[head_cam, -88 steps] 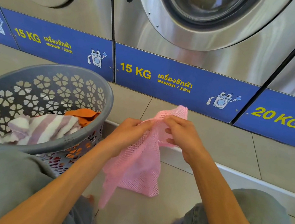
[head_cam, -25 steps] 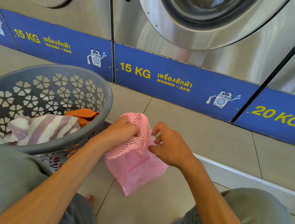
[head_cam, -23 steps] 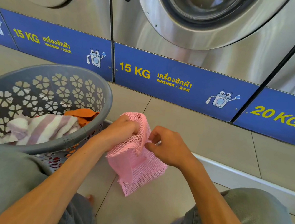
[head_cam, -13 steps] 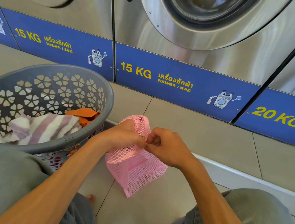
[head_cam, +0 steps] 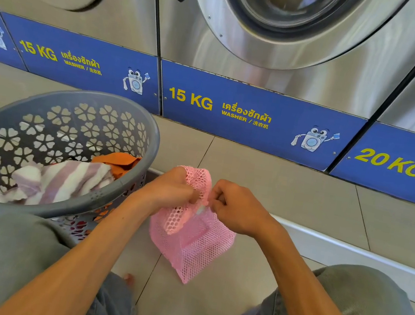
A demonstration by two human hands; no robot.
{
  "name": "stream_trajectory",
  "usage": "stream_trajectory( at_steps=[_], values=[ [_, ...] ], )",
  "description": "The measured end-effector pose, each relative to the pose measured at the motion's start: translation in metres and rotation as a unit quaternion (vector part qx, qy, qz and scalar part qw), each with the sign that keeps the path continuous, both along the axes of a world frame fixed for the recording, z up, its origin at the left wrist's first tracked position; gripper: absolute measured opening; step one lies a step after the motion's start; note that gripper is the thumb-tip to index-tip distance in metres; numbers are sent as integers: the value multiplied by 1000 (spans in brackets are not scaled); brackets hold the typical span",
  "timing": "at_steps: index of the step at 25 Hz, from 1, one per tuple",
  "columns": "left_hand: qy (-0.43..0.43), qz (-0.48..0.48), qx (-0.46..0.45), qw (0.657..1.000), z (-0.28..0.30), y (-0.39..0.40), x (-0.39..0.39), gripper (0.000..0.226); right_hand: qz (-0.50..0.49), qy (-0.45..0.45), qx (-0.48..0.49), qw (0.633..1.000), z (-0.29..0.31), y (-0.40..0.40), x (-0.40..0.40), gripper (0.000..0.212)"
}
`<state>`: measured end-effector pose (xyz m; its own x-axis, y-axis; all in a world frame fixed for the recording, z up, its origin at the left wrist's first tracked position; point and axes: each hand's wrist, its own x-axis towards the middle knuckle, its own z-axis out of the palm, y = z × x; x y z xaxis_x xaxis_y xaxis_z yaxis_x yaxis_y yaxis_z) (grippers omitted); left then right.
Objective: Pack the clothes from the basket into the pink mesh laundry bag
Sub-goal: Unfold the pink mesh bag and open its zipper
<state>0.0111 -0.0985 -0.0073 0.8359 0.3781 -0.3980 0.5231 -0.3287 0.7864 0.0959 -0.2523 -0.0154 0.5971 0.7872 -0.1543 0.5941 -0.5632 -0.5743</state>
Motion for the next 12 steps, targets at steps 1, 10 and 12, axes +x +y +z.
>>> stream_trajectory(
  at_steps=[1,10,12],
  values=[
    [-15,19,8,1000,-1,1,0,10,8,-9,-23,1000,-1,0,1,17],
    [-58,86,-55,993,-4,5,4,22,-34,-15,-6,999,-9,3,-1,29],
    [-49,98,-91,990,-6,9,4,35,-45,-28,-5,999,-12,4,-1,30]
  ],
)
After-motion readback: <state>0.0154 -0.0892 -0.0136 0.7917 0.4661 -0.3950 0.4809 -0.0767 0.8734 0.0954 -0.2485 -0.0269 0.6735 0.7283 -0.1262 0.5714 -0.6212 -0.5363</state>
